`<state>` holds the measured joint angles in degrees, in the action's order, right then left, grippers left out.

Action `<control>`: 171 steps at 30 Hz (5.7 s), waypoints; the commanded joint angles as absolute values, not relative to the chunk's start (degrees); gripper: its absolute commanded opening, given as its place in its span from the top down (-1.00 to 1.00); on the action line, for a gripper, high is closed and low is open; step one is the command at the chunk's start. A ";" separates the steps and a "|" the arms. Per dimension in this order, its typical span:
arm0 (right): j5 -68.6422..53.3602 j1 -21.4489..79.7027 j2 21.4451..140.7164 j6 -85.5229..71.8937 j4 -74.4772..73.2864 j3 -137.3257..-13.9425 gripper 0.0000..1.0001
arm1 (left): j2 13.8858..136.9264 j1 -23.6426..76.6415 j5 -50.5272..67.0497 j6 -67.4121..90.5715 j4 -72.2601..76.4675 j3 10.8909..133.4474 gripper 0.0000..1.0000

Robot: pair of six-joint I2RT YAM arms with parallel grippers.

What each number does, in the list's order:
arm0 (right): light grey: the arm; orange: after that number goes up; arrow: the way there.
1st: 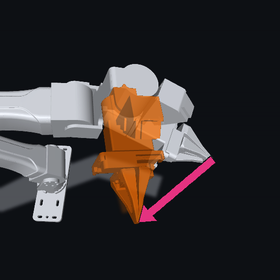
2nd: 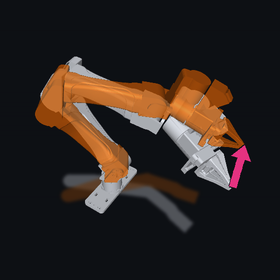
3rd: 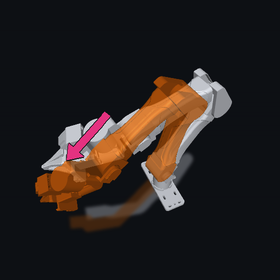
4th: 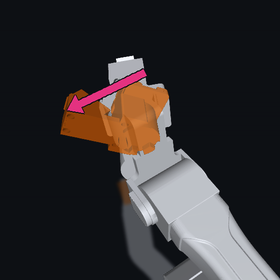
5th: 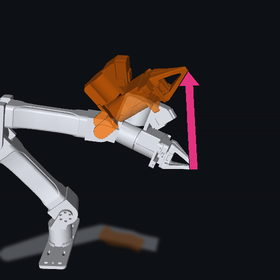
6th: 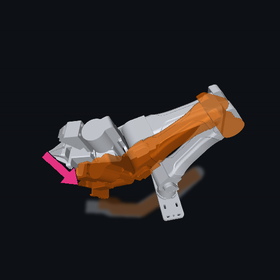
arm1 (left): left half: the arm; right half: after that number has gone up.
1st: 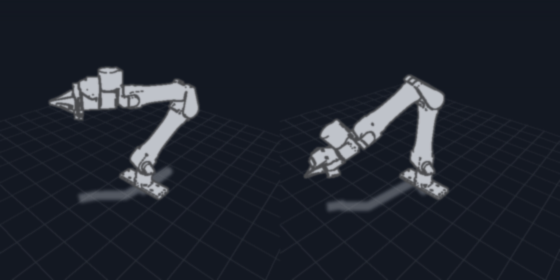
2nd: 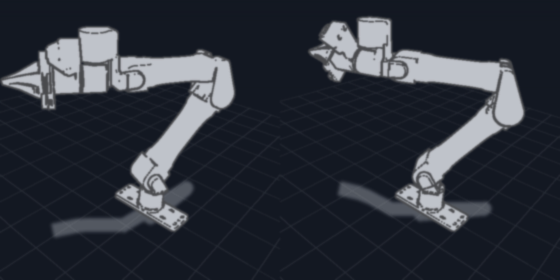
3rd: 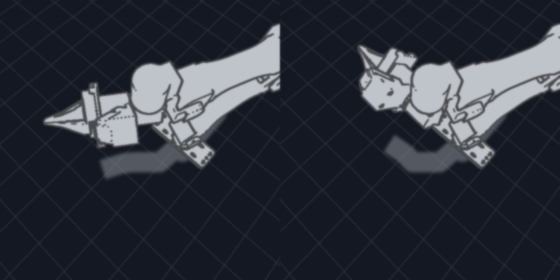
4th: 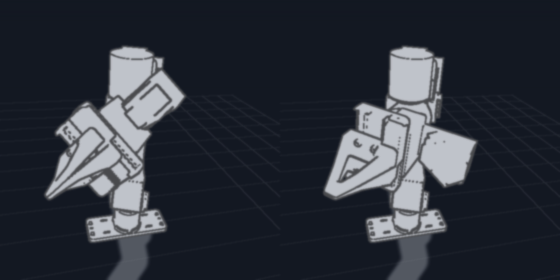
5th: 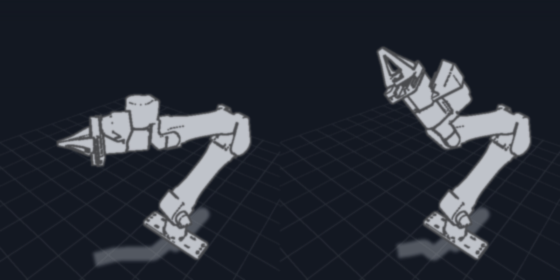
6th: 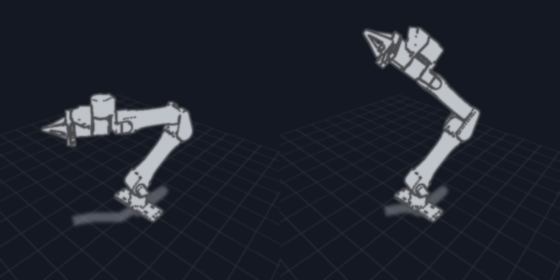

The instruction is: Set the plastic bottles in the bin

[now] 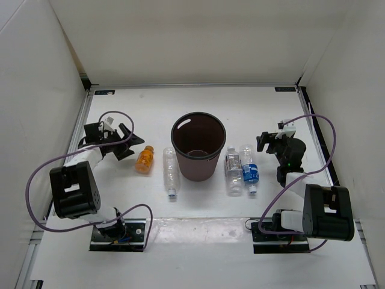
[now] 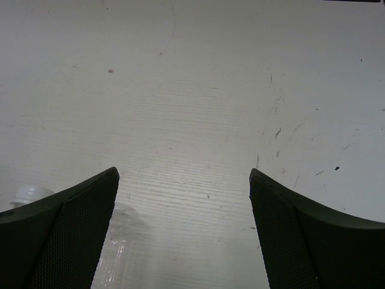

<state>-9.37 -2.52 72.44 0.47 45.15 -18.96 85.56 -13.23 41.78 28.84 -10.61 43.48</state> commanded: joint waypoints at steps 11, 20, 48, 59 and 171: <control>-9.05 -2.29 71.63 1.14 47.64 -20.66 -0.81 | 78.40 -7.21 24.88 21.43 -21.98 47.56 -0.98; -8.96 -2.28 71.72 1.14 47.64 -20.74 -0.81 | 71.90 -5.89 17.85 20.04 -21.18 44.73 -0.98; -7.91 -1.67 71.72 1.23 47.72 -20.66 -0.81 | 87.09 5.62 7.21 13.36 -27.24 52.47 -0.98; -7.21 -1.41 71.46 1.32 47.55 -20.65 -0.81 | 92.64 7.65 3.96 12.83 -33.75 57.04 -0.73; -7.21 -1.41 71.54 1.32 47.55 -20.74 -0.81 | 47.05 38.15 -42.44 26.34 -49.46 70.94 -1.00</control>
